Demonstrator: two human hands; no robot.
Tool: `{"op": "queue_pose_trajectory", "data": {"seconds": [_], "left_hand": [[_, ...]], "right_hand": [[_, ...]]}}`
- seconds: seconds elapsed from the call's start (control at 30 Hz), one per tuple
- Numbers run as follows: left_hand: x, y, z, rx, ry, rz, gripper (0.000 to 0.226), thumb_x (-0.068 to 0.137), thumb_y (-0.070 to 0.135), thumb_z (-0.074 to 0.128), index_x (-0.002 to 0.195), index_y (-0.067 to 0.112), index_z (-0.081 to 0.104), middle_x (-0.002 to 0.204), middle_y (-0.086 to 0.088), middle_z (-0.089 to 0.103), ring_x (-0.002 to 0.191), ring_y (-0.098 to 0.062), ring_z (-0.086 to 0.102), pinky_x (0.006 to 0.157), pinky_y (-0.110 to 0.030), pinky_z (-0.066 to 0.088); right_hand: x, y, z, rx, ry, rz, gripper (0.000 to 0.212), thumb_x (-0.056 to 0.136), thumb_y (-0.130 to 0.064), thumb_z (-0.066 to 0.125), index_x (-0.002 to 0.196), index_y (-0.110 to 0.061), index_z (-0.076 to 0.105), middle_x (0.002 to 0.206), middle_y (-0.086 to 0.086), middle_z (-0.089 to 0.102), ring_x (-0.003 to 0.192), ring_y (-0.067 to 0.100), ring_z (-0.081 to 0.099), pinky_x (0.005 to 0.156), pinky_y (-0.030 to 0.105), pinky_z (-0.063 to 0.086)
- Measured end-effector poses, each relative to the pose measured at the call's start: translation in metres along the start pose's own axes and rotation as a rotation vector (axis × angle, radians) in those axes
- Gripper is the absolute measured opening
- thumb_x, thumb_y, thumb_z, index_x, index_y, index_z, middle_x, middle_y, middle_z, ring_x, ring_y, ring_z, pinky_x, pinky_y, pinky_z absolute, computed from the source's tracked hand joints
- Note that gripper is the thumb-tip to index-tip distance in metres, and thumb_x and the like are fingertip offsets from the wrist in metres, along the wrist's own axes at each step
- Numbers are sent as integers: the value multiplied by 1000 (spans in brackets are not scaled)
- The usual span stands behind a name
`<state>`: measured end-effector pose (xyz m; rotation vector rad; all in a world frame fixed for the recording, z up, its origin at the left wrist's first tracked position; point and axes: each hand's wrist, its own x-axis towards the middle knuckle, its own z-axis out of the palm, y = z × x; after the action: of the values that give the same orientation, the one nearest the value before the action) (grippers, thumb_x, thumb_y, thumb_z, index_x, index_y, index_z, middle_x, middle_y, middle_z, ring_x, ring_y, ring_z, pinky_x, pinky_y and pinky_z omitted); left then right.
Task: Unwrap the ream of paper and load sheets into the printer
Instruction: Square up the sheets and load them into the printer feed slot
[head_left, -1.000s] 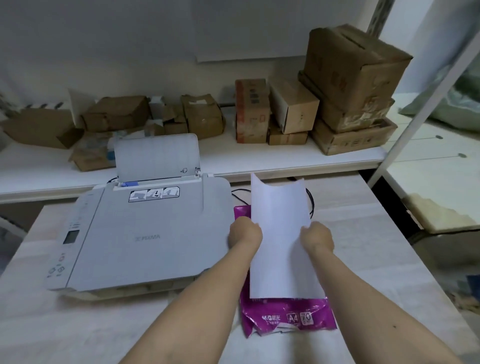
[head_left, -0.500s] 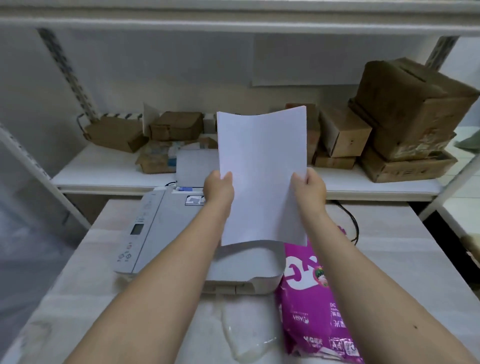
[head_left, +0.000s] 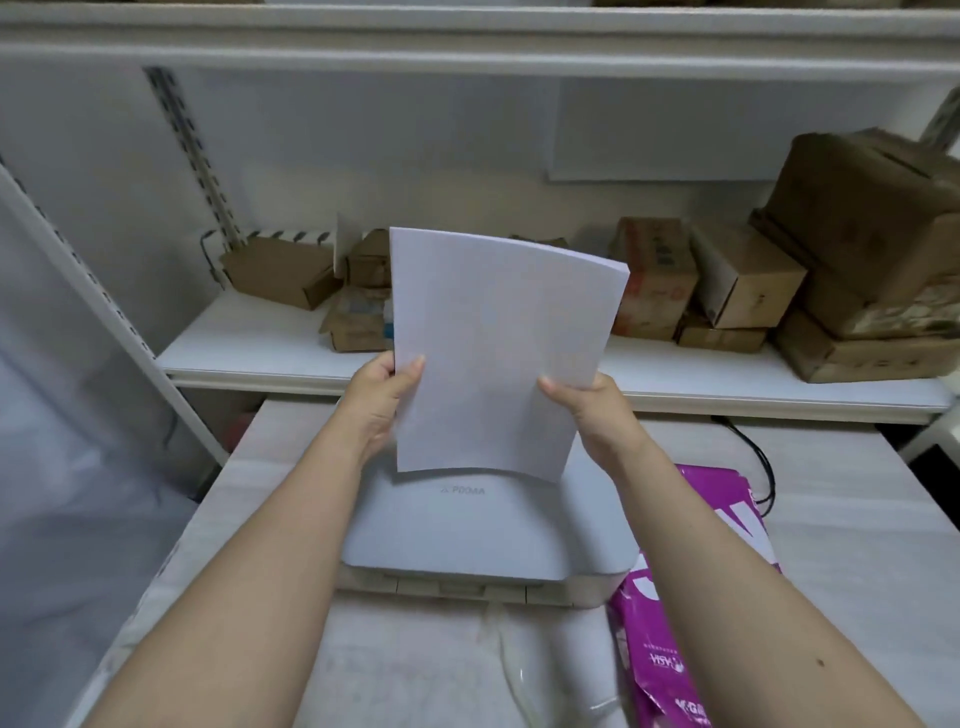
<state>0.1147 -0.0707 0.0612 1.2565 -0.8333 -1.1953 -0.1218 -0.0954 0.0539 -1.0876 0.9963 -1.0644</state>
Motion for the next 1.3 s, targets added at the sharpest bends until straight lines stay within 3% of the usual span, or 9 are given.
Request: {"op": "queue_pose_trajectory", "data": {"seconds": [0.1,0.23,0.33,0.53,0.67,0.8,1.07,1.13,1.3], "left_hand": [[-1,-12,-14,-32,-55,-66,11,94,10,55,98,15,63,82,7,77,74,-5,72,68,-25,58],[-2,-26,-24,25,-129,-156,33,88,12,63,121,13,61,113,-3,70,100,-17,66,89,-35,51],[1,-25,-20,60,-135,-188,35,83,12,70,117,9,64,117,-10,69,104,-23,66,98,-38,48],[11,-12,-21,-4,-167,-169,27,83,1,67,110,3,66,107,-11,72,95,-23,68,94,-35,50],[12,-23,-24,32,-182,-215,26,80,2,69,106,5,69,101,-9,75,96,-26,69,93,-38,51],[15,-23,-21,21,-168,-223,25,81,4,69,106,5,68,105,-13,72,95,-27,68,95,-39,50],[34,-9,-9,34,-81,-179,34,84,4,69,116,-3,63,115,-19,68,101,-32,66,95,-39,50],[43,2,-4,41,-73,-148,34,84,6,69,116,-3,63,114,-18,68,96,-30,66,91,-38,51],[76,36,5,105,-88,-61,14,85,9,68,98,3,69,102,-9,70,75,-19,69,80,-31,56]], "right_hand": [[-4,11,3,-18,-24,6,32,88,-1,63,119,1,65,110,12,70,91,14,69,76,16,56],[-7,22,5,11,-42,52,33,85,-6,68,118,-8,66,116,9,70,104,19,67,91,28,50],[-6,19,7,-10,-37,49,26,85,-3,67,110,-13,69,110,6,71,99,16,68,91,28,49],[0,9,8,-42,-38,36,31,85,-3,67,116,-2,67,114,14,70,106,27,66,97,35,50],[-3,25,8,-23,-27,61,24,84,0,67,101,-17,72,104,3,74,102,21,66,95,32,48],[0,33,5,-46,-25,73,24,85,1,67,101,-17,71,109,8,72,106,24,65,100,35,46],[26,16,8,-204,56,42,16,88,-7,66,102,-12,72,95,2,74,90,23,69,84,33,54],[36,6,12,-229,141,10,15,88,-7,66,103,-7,72,88,-1,72,83,21,67,78,31,54],[76,-19,11,-405,204,-36,16,86,-16,69,100,-12,75,102,6,75,95,26,70,91,42,55]]}}
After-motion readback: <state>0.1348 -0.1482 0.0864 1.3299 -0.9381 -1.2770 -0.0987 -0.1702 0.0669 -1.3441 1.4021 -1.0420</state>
